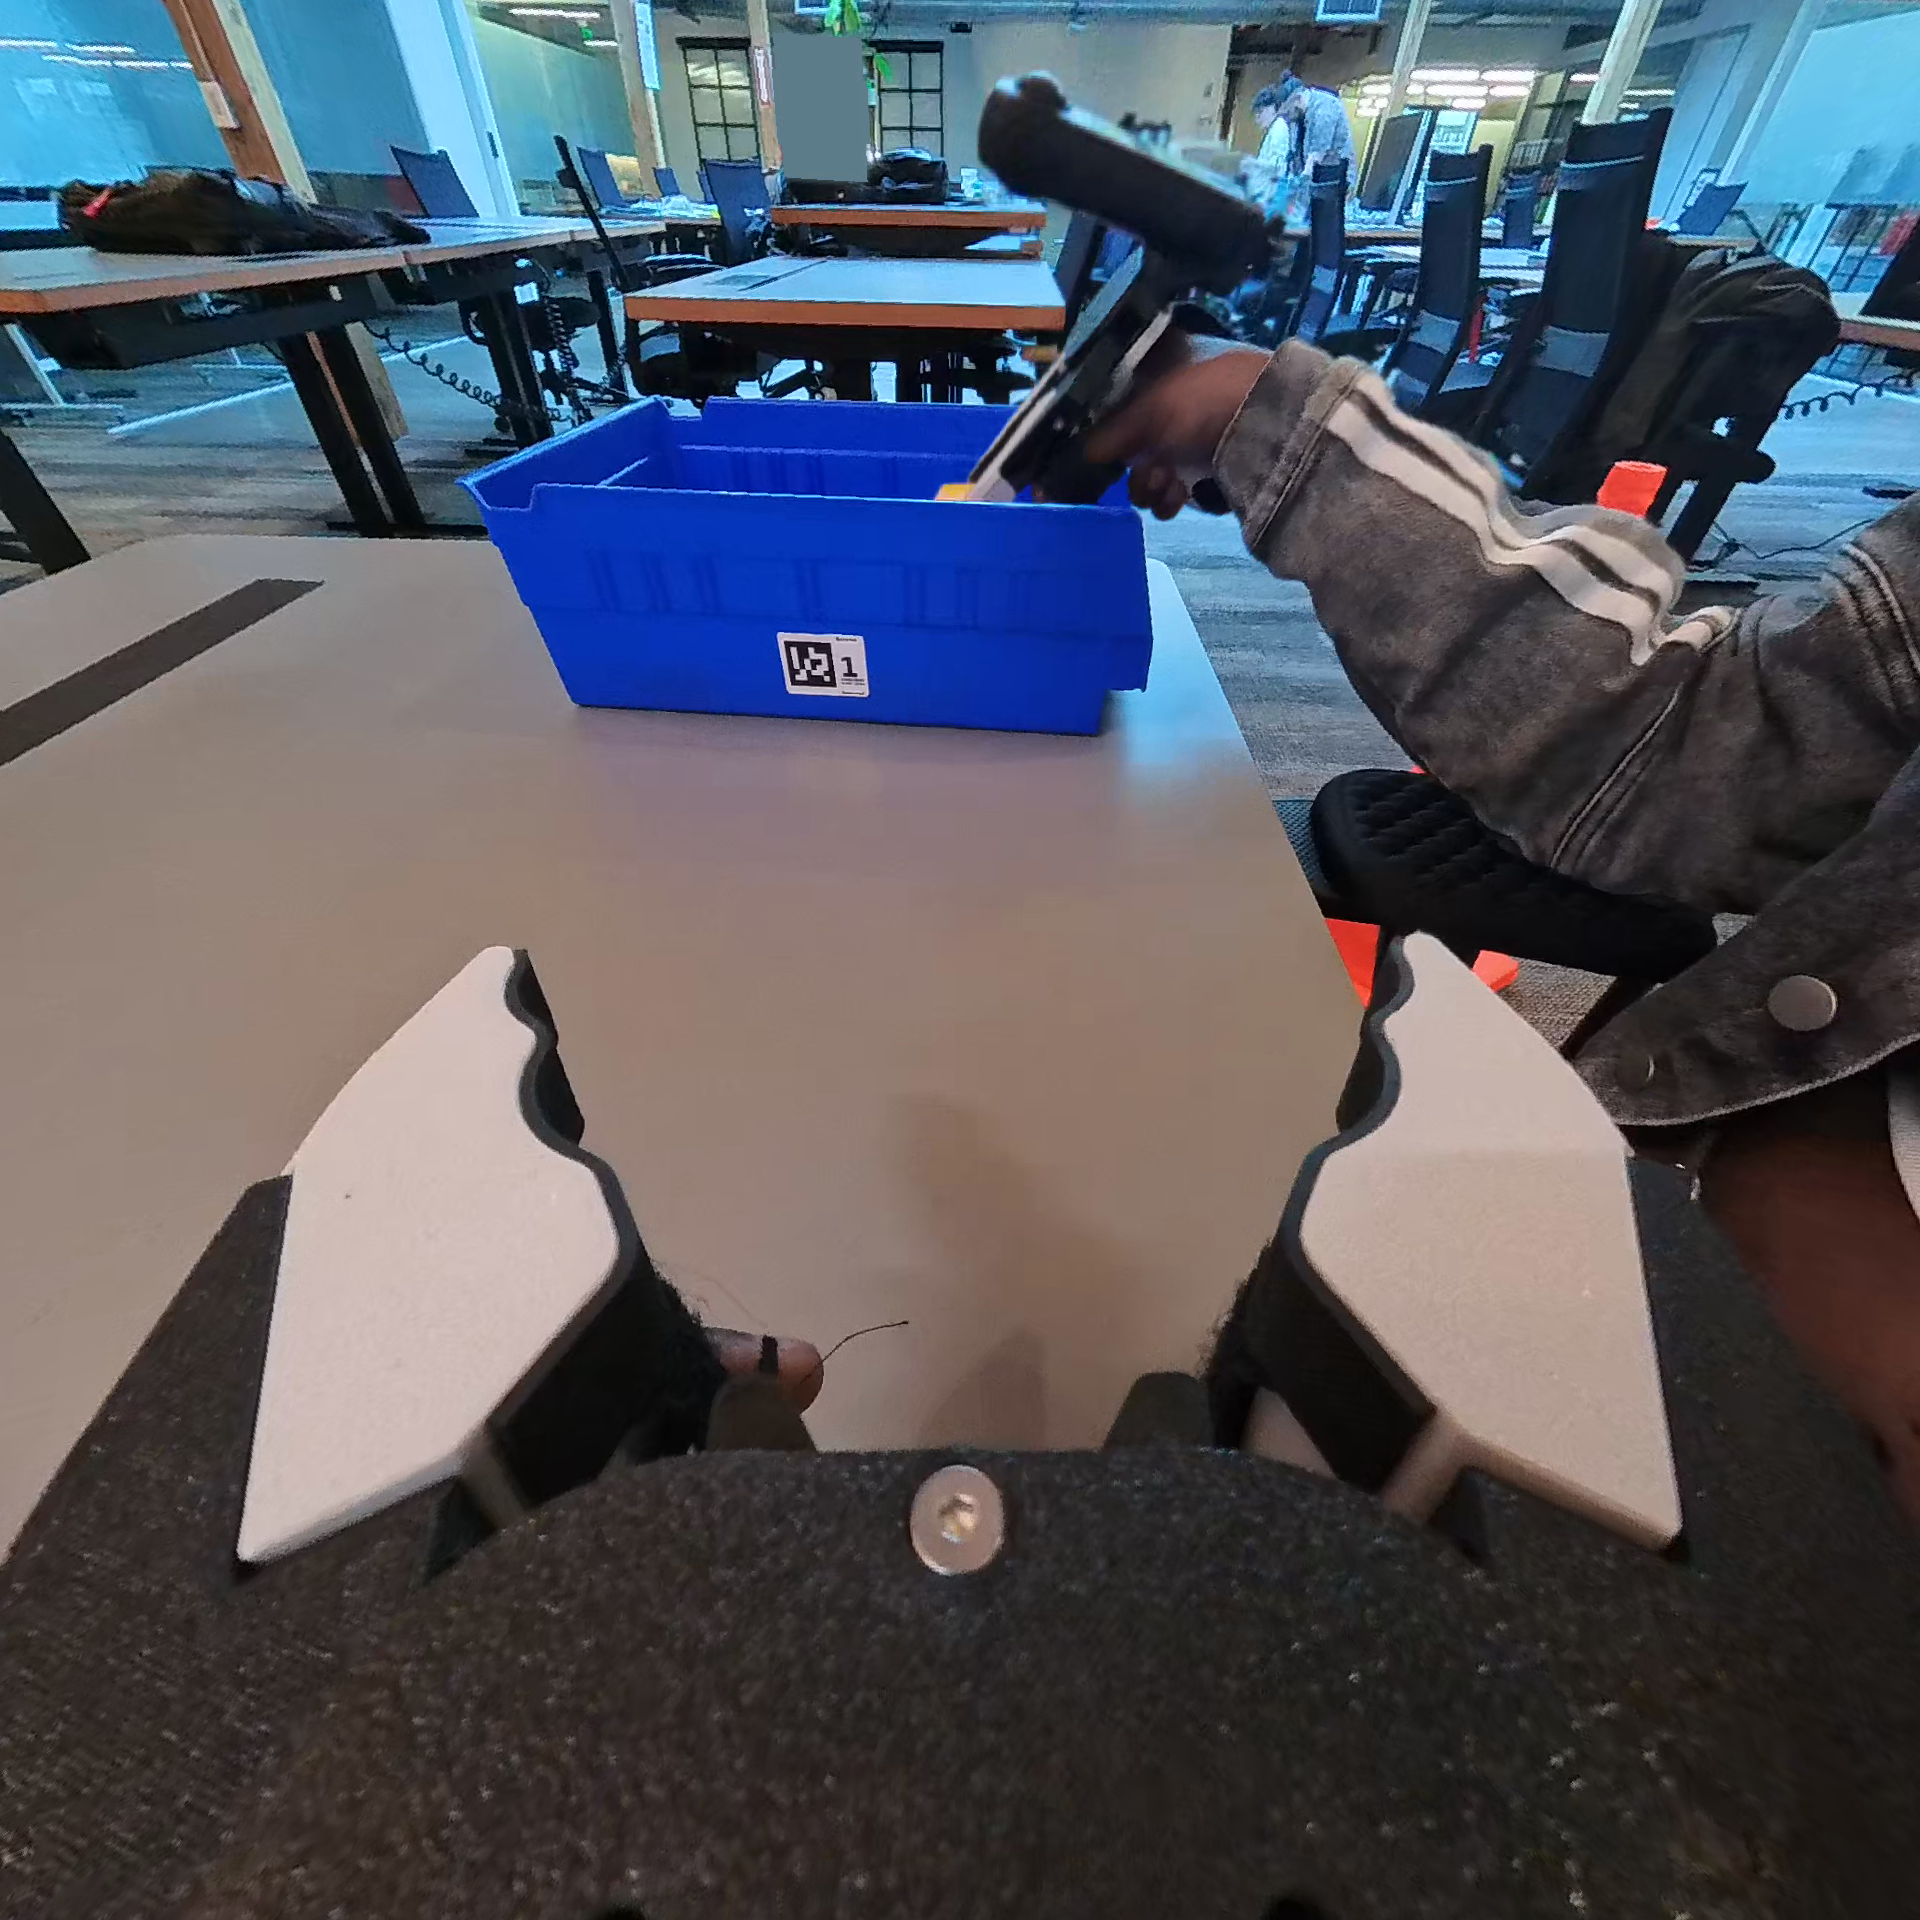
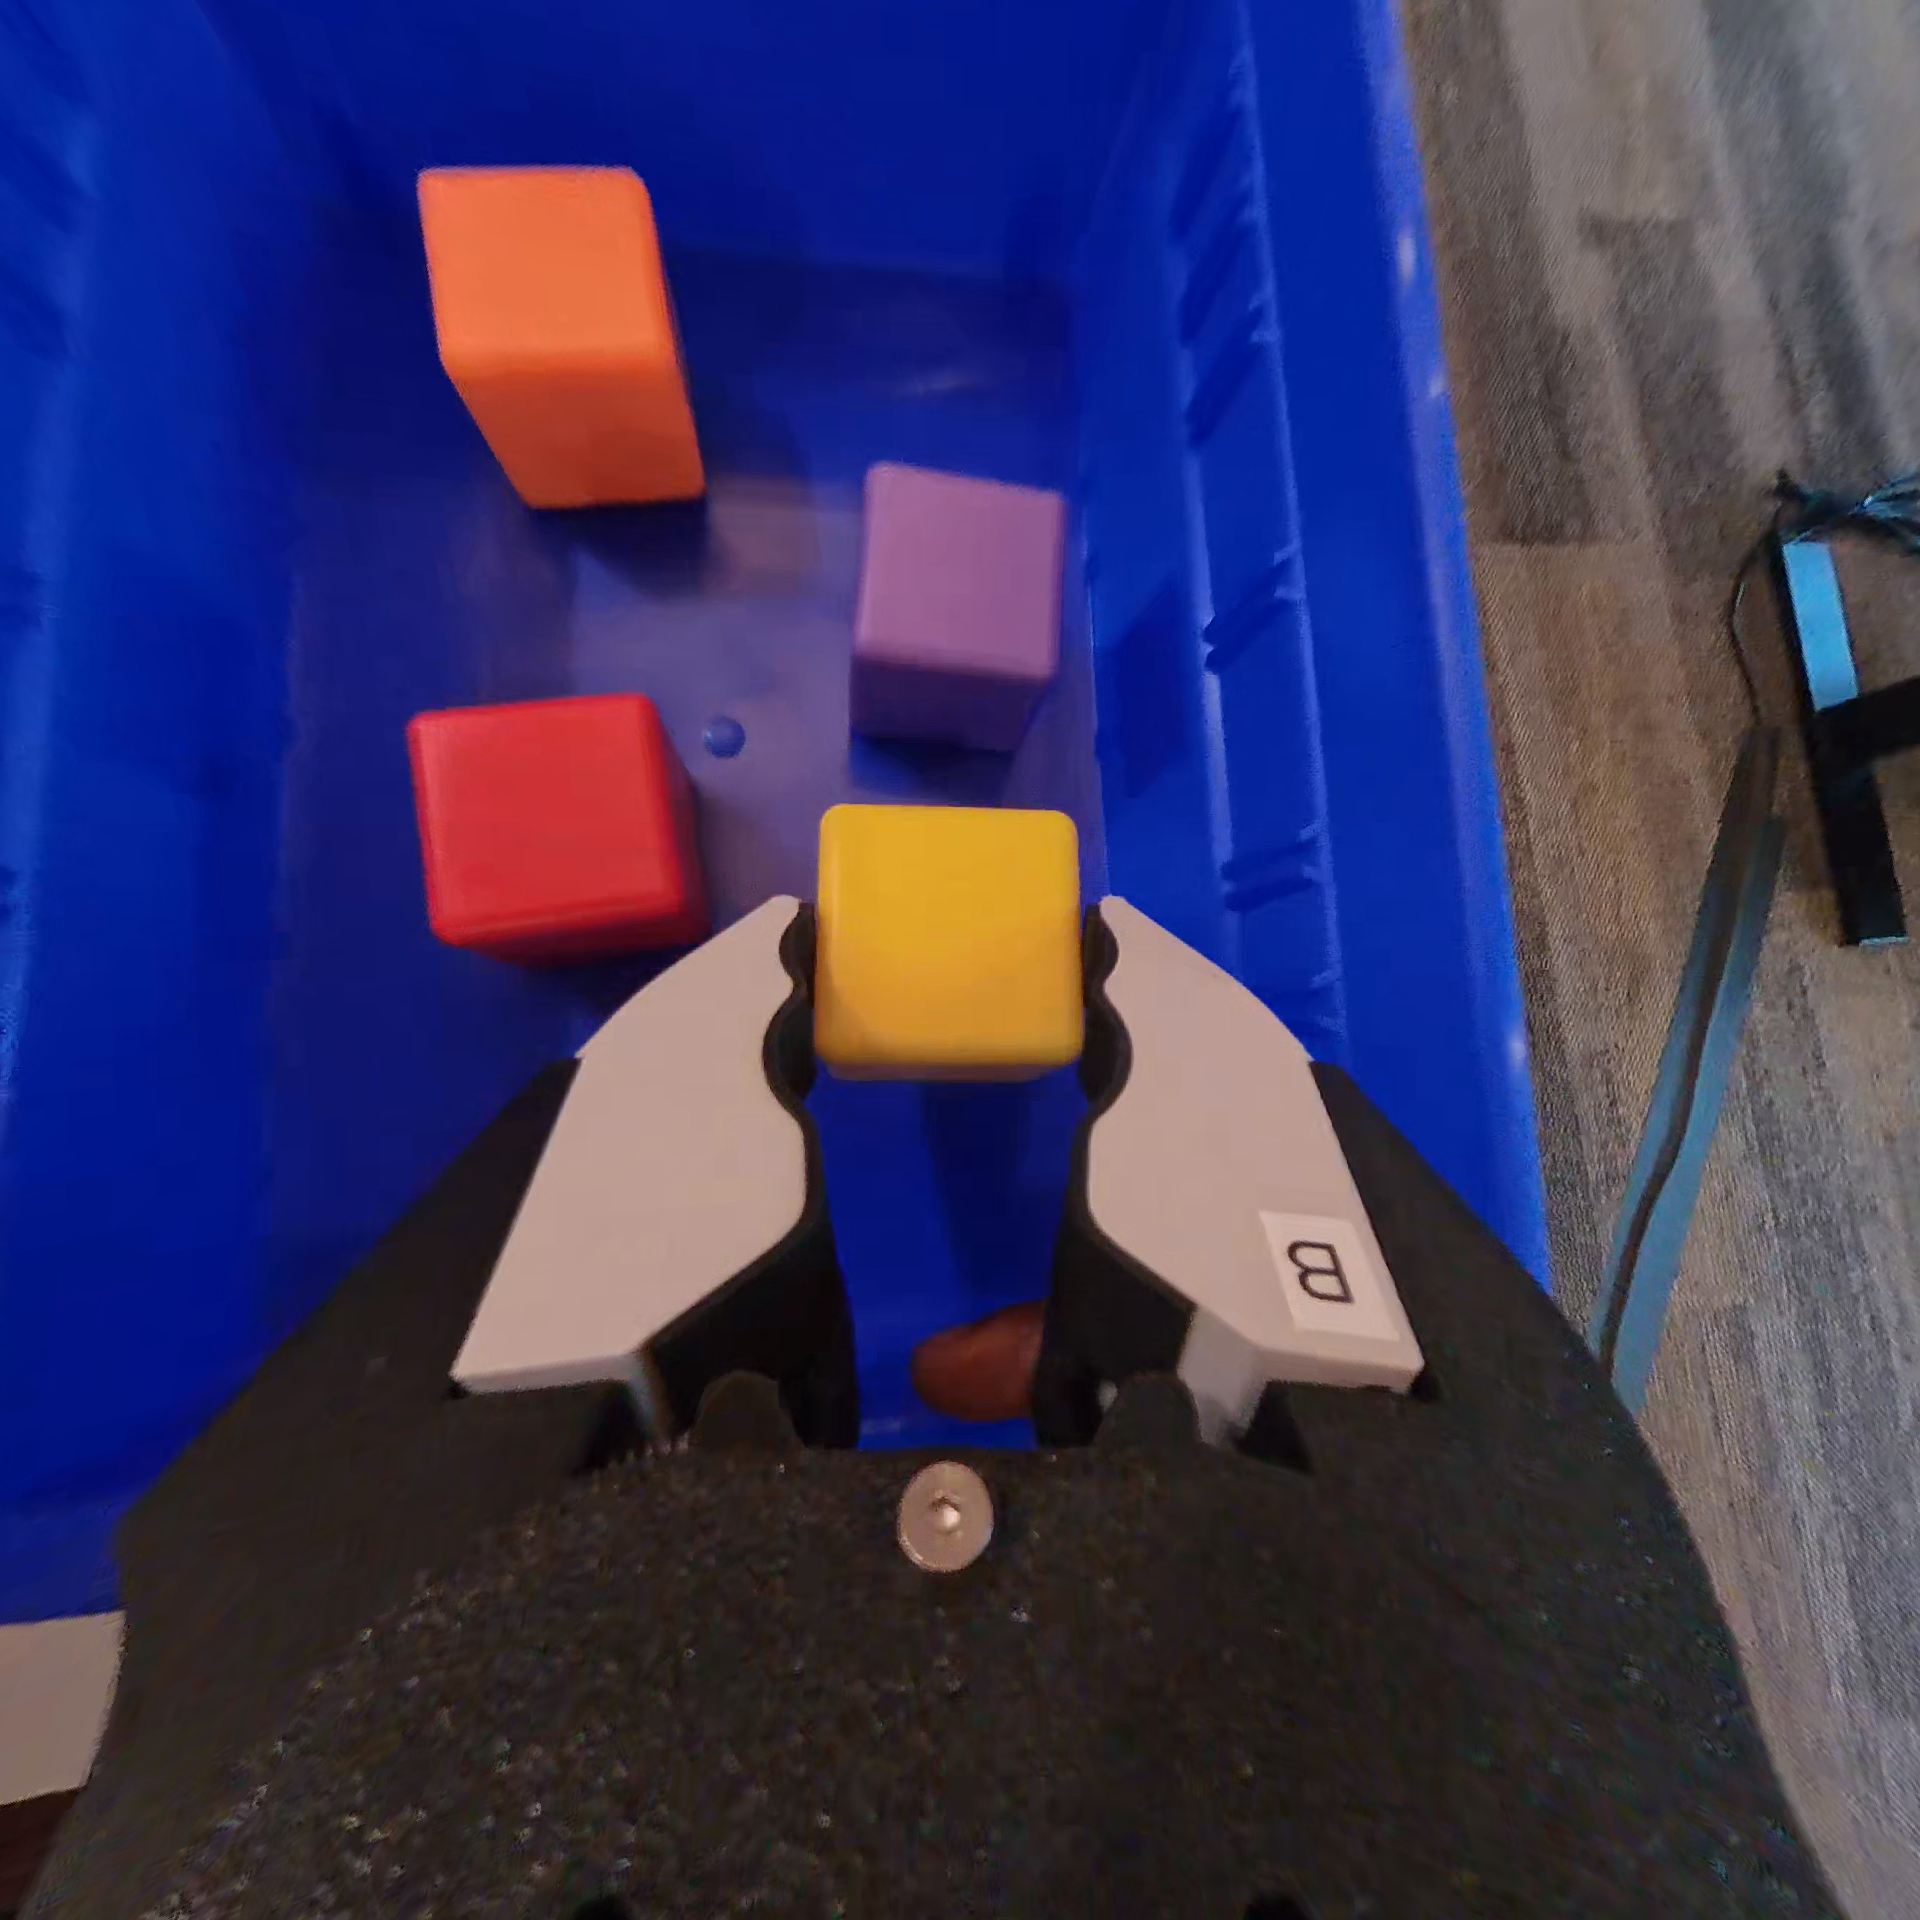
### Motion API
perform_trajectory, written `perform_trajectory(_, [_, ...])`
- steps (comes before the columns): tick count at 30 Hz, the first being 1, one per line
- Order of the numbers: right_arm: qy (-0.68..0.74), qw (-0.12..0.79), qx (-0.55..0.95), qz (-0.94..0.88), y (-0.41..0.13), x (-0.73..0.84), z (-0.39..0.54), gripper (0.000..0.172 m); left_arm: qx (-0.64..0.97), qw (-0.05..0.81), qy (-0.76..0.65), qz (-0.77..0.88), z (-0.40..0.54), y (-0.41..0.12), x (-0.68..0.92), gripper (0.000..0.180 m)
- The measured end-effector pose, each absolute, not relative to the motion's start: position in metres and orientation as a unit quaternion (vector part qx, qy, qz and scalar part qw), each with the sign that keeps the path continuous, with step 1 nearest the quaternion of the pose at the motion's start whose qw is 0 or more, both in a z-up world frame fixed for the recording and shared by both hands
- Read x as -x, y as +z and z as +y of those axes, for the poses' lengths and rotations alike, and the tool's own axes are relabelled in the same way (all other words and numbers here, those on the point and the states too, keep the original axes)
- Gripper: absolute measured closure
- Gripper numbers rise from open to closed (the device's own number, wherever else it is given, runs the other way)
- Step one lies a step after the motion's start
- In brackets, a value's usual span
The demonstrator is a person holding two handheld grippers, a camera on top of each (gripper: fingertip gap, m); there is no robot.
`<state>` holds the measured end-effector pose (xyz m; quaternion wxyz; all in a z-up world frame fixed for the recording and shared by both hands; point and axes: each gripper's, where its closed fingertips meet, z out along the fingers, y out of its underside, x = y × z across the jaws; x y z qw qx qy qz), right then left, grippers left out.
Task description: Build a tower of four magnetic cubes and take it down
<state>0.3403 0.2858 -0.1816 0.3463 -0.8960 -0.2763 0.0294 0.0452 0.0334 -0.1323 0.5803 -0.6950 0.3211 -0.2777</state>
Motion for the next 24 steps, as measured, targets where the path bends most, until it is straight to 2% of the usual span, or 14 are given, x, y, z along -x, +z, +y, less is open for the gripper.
perform_trajectory(10, [0.021,0.276,0.913,-0.300,-0.209,-0.345,0.275,0.123,0.698,0.575,-0.272,0.329,0.033,-0.135,-0.047,0.037])
perform_trajectory(16, [0.052,0.362,0.882,-0.299,-0.164,-0.328,0.275,0.090,0.706,0.570,-0.256,0.332,0.035,-0.139,-0.045,0.037])
perform_trajectory(20, [0.103,0.439,0.837,-0.309,-0.115,-0.297,0.261,0.087,0.729,0.576,-0.211,0.304,0.040,-0.127,-0.032,0.038])
perform_trajectory(24, [0.141,0.439,0.807,-0.369,-0.098,-0.255,0.234,0.089,0.786,0.556,-0.097,0.250,0.036,-0.102,-0.001,0.047])
